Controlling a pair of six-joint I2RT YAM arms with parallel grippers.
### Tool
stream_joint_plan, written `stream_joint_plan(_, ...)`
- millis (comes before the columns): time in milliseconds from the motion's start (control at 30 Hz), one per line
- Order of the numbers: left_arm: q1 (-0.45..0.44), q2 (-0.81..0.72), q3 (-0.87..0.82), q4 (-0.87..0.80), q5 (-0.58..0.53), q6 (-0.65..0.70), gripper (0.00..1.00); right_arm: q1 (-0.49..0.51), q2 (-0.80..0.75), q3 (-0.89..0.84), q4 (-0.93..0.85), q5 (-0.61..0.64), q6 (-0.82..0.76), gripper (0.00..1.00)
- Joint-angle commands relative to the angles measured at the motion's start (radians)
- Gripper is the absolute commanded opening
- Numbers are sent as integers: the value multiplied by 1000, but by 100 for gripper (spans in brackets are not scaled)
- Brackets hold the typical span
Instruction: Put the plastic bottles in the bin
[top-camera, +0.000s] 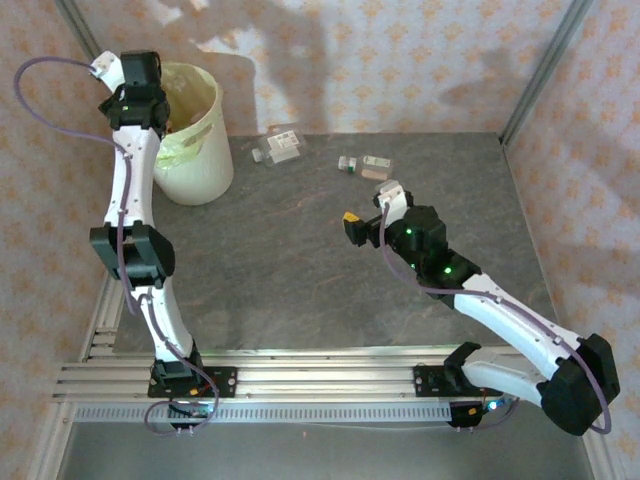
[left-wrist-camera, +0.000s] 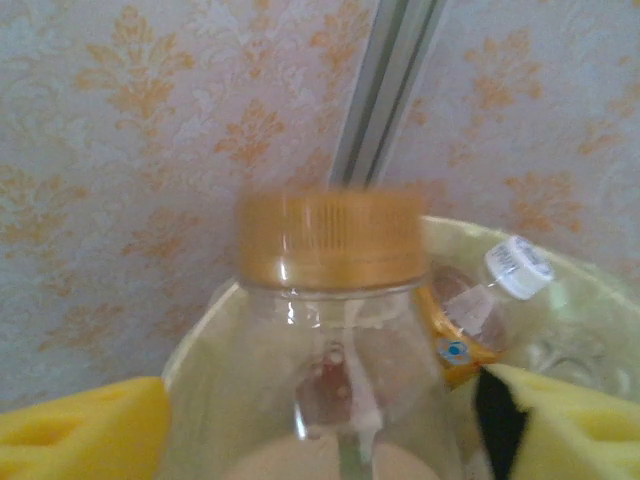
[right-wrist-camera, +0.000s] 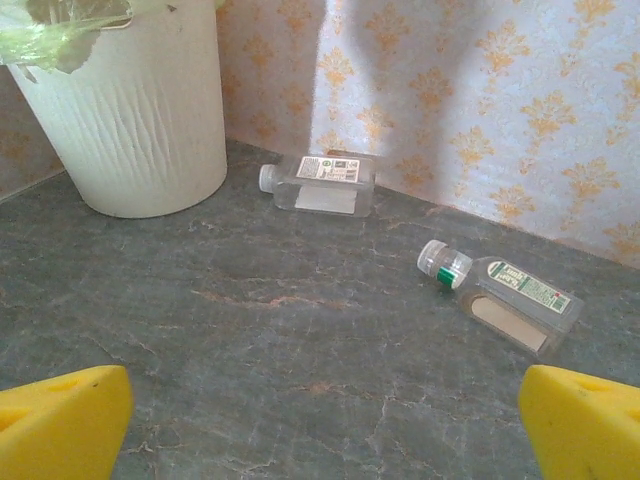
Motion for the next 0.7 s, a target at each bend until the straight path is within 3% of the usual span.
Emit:
stream_joint_plan(0,7,26,148,-172,-74,-21,91,-7,-20,-9,-28,23,-26,99)
stream_joint_plan(133,8,27,186,-210,-58,-69,99,-8,-14,-20,4,75,8,99)
stream_joint_plan(233,8,3,170,-204,-19,-101,100,-9,-7,-24,22,115,49,99)
stream_joint_plan(500,6,-86,51,-163,205,-167,100,-49,38,10,-25,184,190,99)
stream_joint_plan(667,-19,-195,-90,-84,346,-207,100,-114,92,80,-111,155,268,99)
